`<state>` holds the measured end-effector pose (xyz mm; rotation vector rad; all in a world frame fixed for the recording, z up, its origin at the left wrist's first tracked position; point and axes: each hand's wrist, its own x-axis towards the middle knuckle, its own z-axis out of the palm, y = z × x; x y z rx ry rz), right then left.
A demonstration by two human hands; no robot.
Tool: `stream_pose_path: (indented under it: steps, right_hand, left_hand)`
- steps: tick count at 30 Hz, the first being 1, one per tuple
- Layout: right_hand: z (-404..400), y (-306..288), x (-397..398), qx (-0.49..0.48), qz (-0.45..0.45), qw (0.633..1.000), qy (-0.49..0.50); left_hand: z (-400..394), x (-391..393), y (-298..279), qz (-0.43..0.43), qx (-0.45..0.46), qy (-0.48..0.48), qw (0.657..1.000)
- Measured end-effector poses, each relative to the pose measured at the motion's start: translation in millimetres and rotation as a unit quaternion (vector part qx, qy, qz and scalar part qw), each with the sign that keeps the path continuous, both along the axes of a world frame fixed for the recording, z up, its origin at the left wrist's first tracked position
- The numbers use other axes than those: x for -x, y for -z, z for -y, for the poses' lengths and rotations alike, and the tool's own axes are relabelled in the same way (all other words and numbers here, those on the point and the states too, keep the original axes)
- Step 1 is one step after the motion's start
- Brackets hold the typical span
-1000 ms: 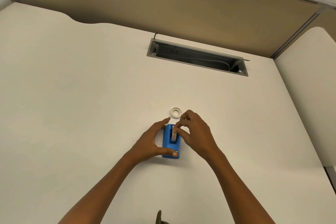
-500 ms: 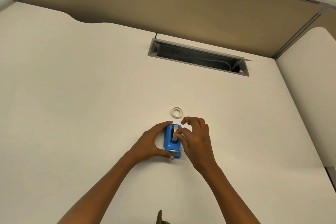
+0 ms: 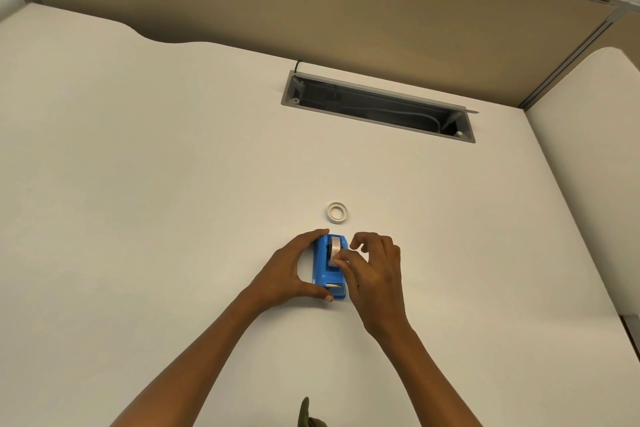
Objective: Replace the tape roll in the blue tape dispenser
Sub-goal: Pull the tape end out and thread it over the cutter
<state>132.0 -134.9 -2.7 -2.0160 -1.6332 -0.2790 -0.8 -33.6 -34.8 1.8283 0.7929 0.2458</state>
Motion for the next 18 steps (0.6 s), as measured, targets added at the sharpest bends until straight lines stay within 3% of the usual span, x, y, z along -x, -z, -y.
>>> stream_pose_path:
  steps: [18]
  right_hand:
    - [16,0,12,-0.061,0.013,0.998,0.027]
  left_hand:
    - [-1,1,3,-0.016,-0.01,0.002,1.0]
